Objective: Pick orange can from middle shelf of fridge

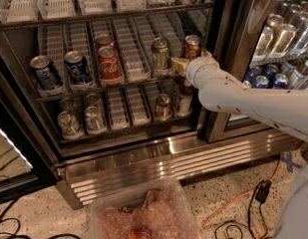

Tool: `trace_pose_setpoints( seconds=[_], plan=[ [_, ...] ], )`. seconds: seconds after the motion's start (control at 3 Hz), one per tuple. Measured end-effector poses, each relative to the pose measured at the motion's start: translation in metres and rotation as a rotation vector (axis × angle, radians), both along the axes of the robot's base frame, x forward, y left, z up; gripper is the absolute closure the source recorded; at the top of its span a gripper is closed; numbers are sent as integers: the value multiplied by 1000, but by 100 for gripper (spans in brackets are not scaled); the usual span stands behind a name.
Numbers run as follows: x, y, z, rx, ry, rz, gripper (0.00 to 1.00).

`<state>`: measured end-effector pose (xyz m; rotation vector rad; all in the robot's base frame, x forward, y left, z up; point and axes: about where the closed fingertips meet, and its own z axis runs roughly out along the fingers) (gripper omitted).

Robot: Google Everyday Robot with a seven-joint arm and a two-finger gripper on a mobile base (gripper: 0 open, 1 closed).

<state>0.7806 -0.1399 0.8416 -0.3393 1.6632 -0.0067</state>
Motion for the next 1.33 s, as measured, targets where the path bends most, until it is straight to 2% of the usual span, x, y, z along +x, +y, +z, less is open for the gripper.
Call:
trace_pose_setpoints(
  seconds=[0.33,1.0,1.33],
  plan=[
    [1,-1,10,26,-21,3,27],
    [13,8,-3,-8,3,13,28],
    [21,9,0,-26,-11,11,28]
  ],
)
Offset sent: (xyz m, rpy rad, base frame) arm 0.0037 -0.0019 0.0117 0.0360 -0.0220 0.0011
